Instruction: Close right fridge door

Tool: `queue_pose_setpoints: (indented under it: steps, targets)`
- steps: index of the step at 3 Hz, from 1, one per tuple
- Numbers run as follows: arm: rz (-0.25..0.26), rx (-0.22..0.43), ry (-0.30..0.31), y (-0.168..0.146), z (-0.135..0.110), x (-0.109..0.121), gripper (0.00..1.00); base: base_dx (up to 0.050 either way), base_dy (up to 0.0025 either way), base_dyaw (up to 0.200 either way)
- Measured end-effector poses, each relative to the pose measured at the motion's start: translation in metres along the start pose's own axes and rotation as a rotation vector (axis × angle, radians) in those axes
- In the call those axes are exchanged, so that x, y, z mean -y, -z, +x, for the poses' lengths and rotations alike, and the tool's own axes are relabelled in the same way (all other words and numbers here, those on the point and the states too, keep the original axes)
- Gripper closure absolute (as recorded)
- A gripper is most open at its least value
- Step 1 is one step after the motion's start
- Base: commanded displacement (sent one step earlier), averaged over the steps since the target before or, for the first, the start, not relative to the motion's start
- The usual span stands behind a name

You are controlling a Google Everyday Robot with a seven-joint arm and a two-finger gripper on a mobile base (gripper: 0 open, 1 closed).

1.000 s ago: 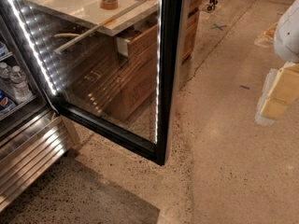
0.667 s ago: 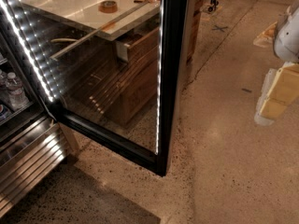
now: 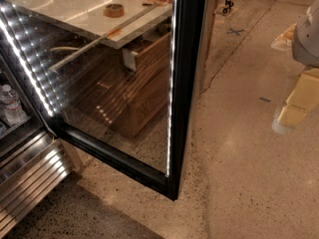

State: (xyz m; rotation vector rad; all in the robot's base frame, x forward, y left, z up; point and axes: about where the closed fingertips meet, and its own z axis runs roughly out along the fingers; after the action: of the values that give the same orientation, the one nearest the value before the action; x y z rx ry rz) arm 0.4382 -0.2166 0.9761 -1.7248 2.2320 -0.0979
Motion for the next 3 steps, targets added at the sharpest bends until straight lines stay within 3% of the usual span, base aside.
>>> queue_pose_setpoints:
  steps: [1, 2, 3]
  targets:
    - [-0.058, 0.074, 0.012, -0.029, -0.026, 0.009, 0.00, 0.000, 0.00000, 0.000]
    - [-0.118, 0.135, 0.054, -0.059, -0.073, 0.016, 0.00, 0.000, 0.00000, 0.000]
    - [-0.162, 0.160, 0.098, -0.078, -0.109, 0.018, 0.00, 0.000, 0.00000, 0.000]
